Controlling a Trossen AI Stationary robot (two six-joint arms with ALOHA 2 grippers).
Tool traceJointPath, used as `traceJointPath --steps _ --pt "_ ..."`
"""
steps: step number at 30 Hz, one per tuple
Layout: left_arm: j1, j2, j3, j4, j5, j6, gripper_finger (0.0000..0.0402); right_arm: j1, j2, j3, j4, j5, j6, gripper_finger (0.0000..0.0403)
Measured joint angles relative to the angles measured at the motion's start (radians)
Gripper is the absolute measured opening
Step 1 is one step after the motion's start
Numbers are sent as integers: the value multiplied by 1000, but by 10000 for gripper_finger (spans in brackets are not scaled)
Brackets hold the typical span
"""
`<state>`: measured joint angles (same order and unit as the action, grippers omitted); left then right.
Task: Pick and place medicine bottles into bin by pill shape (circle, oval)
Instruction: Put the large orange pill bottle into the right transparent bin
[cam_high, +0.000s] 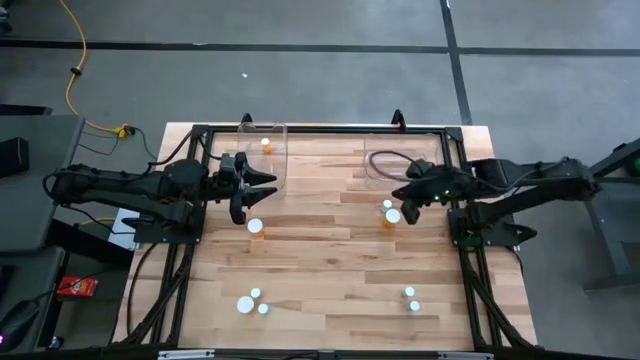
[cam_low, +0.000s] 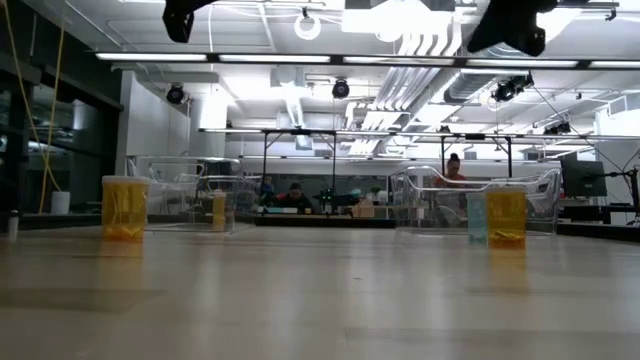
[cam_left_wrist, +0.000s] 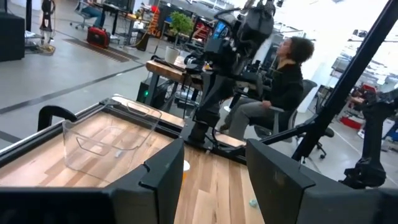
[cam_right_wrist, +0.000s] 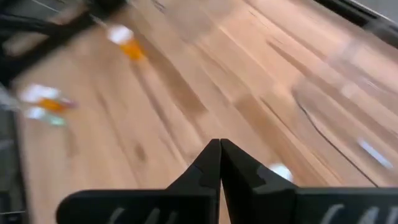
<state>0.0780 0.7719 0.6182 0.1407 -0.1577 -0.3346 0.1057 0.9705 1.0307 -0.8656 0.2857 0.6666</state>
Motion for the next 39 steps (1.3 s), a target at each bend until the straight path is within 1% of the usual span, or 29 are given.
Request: traceJointPath --steps 3,7,9,12,15,20,23,25,27,29,32,36,39 --pt "0 0 0 -2 -1 -2 163 12 47 21 -99 29 62 0" --pt "0 0 0 -2 -5 -2 163 12 92 12 -138 27 118 0" --pt "0 0 0 -2 -8 -2 163 3 115 9 -163 24 191 2" --pt "0 0 0 -2 -8 -2 163 -17 150 9 -227 -12 270 22" --pt "0 0 0 -3 -8 -2 163 -33 184 9 -271 -27 306 70" --pt "0 0 0 -2 -8 -2 163 -63 234 9 -263 -63 346 185" --pt "0 0 0 -2 -8 -2 163 -67 270 9 -239 -88 343 251" --pt "0 0 0 -2 -9 -2 163 -67 298 9 -222 -103 345 284" --pt "0 0 0 -3 -9 -2 163 -67 330 9 -220 -109 368 305" --pt "0 0 0 -3 -9 -2 163 -67 369 8 -226 -109 411 314" --pt "0 0 0 -2 -11 -2 163 -67 428 8 -230 -109 455 316" --pt "0 0 0 -2 -11 -2 163 -67 508 8 -204 -113 458 314" --pt "0 0 1 -2 -11 -2 163 -67 562 8 -184 -141 437 314"
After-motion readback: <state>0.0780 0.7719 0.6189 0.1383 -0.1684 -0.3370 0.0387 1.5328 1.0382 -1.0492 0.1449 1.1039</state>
